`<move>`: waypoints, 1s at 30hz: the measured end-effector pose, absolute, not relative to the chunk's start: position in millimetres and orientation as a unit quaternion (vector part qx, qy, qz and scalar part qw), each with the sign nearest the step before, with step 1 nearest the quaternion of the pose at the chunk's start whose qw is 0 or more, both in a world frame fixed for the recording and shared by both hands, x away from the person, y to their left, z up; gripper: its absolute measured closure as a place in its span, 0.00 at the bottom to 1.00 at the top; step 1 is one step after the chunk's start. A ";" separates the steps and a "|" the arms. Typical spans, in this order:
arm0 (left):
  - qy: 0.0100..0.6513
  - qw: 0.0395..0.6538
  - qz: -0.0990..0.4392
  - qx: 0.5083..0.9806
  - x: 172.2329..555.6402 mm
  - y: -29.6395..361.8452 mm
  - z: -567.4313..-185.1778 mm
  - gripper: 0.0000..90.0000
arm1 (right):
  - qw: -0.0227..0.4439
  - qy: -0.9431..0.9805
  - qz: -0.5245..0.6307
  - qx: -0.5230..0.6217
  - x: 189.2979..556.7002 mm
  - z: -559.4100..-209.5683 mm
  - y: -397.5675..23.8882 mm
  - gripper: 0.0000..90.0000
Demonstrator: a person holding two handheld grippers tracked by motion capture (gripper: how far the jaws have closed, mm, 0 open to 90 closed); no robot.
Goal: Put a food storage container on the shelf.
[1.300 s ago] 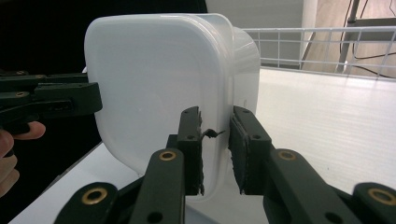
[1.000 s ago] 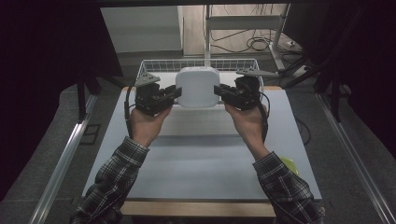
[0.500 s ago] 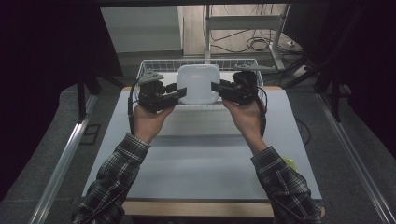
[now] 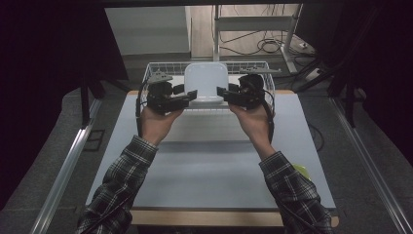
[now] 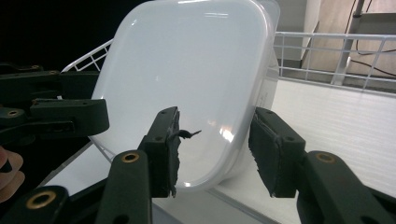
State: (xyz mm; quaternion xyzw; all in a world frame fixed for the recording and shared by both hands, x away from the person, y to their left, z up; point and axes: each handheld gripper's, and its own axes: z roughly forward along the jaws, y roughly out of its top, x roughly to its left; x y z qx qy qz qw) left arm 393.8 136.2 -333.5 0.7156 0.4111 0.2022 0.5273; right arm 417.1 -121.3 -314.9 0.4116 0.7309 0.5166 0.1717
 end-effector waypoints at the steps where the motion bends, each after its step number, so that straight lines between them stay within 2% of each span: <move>1: 0.411 0.527 0.202 0.716 393.8 136.2 -333.5 0.49 | 0.172 0.731 0.517 0.412 417.1 -314.9 -121.3 0.59; 14: 0.411 0.526 0.202 0.717 400.7 133.9 -332.1 0.40 | 0.165 0.730 0.520 0.412 423.1 -316.1 -121.4 0.55; 22: 0.403 0.517 0.201 0.728 402.9 134.4 -334.4 0.34 | 0.178 0.725 0.522 0.413 425.9 -315.8 -122.7 0.49; 30: 0.394 0.521 0.190 0.733 404.1 132.0 -340.4 0.32 | 0.192 0.725 0.523 0.405 430.0 -312.8 -126.4 0.44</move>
